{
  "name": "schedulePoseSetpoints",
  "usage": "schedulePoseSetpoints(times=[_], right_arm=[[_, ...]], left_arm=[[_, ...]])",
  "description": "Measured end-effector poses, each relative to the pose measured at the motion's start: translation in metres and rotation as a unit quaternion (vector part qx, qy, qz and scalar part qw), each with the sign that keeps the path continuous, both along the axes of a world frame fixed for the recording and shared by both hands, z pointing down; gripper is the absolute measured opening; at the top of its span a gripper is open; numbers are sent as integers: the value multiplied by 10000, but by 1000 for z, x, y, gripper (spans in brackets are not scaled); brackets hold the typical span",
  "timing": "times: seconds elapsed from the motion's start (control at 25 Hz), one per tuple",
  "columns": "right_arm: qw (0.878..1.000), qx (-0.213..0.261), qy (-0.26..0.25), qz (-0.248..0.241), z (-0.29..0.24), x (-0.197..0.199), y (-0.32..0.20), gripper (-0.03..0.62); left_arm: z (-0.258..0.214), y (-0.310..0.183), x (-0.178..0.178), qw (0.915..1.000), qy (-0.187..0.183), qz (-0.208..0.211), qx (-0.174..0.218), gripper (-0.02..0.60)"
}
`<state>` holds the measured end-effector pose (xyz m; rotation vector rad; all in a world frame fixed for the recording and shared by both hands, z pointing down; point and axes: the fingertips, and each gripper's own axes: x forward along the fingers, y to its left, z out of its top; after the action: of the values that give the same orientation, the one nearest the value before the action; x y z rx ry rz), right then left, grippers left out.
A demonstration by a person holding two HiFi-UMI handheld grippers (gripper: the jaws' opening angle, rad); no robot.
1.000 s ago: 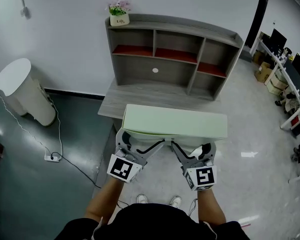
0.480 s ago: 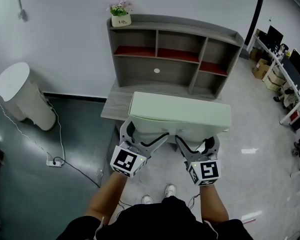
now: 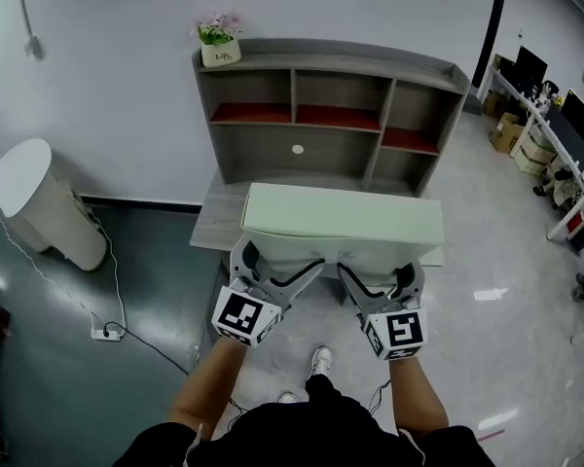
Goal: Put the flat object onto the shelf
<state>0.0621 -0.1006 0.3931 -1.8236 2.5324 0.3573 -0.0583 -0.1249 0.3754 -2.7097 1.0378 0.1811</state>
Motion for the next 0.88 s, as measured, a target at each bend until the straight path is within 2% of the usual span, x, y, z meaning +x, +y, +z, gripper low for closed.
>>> schedulePoseSetpoints(times=[0.48, 0.88], right_arm=[[9998, -42, -161, -79, 3, 40, -95, 494], [9992, -43, -293, -277, 4, 65, -163, 494]], left_arm=[[6, -97, 39, 9995, 75, -52, -300, 495], [9, -161, 63, 9990, 4, -271, -357, 495]])
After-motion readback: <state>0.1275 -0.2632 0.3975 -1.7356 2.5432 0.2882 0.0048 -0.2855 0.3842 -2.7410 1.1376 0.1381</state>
